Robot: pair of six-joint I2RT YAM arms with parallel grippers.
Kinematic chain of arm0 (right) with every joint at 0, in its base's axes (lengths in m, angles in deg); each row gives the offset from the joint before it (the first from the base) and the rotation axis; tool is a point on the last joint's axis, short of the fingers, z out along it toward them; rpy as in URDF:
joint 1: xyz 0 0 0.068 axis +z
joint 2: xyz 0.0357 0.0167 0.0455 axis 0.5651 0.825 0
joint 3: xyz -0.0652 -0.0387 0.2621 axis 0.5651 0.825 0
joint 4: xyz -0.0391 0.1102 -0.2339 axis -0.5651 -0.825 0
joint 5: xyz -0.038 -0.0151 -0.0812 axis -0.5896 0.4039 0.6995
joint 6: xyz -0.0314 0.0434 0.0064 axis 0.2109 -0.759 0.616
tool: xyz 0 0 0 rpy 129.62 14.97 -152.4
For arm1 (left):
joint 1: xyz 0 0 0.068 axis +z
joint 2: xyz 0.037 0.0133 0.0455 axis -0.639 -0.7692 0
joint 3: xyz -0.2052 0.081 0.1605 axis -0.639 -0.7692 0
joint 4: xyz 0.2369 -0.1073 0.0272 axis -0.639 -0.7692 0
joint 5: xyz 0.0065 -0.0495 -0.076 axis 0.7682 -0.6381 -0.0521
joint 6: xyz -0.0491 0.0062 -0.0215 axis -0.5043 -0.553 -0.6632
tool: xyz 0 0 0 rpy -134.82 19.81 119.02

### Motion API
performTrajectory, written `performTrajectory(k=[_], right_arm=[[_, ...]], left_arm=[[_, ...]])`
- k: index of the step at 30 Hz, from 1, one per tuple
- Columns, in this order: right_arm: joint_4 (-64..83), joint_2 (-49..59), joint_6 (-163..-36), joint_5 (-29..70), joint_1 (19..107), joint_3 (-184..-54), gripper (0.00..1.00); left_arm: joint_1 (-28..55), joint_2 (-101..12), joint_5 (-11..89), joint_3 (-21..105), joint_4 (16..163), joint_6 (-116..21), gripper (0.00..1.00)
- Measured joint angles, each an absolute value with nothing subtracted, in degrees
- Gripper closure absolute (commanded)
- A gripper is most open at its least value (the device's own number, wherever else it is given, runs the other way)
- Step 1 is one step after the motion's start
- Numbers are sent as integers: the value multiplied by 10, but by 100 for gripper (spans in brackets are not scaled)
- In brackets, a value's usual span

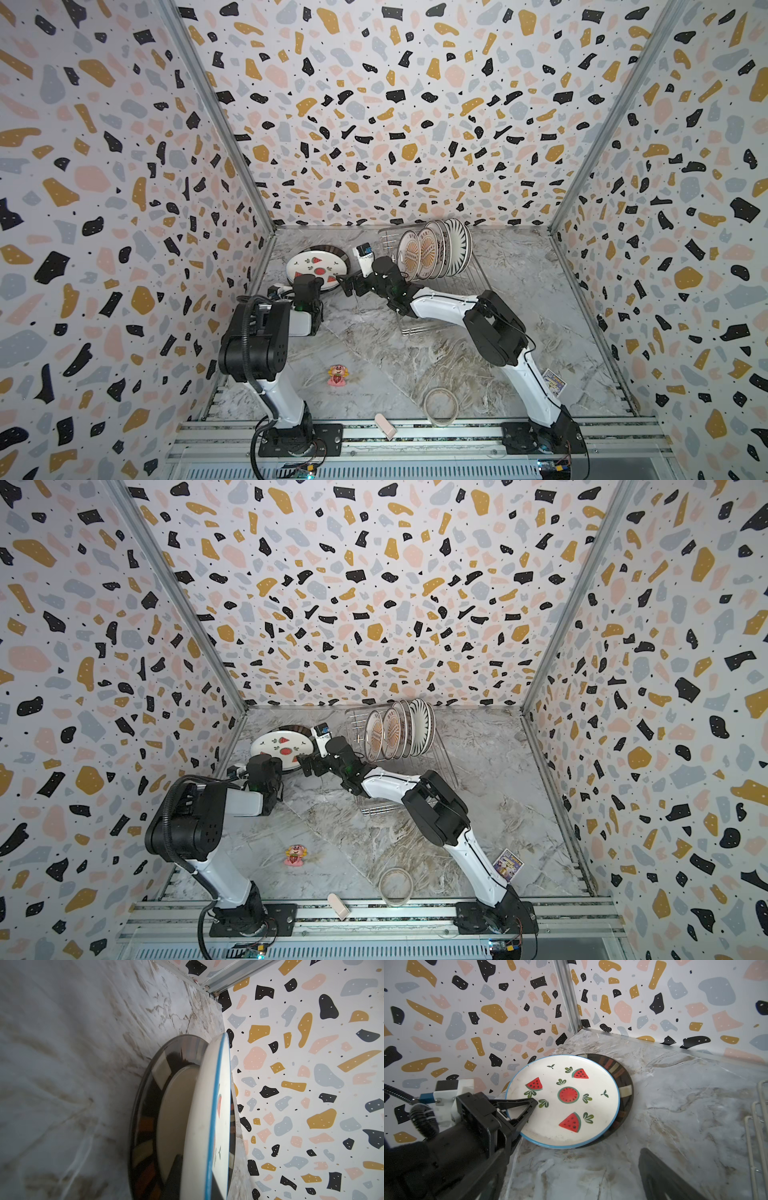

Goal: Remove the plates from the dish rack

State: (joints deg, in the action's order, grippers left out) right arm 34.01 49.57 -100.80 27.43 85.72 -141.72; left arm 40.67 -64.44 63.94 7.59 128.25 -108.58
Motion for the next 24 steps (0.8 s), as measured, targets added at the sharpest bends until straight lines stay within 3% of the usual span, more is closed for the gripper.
performTrajectory(k=[2,24], right_arm=[[341,498,-1010,271,854,-1417,0],[356,510,-1026,246,844,-1417,0]], left_arm=[[408,-652,638,88,1277,-1089,83],[408,-680,661,117,1228,-1100,71]])
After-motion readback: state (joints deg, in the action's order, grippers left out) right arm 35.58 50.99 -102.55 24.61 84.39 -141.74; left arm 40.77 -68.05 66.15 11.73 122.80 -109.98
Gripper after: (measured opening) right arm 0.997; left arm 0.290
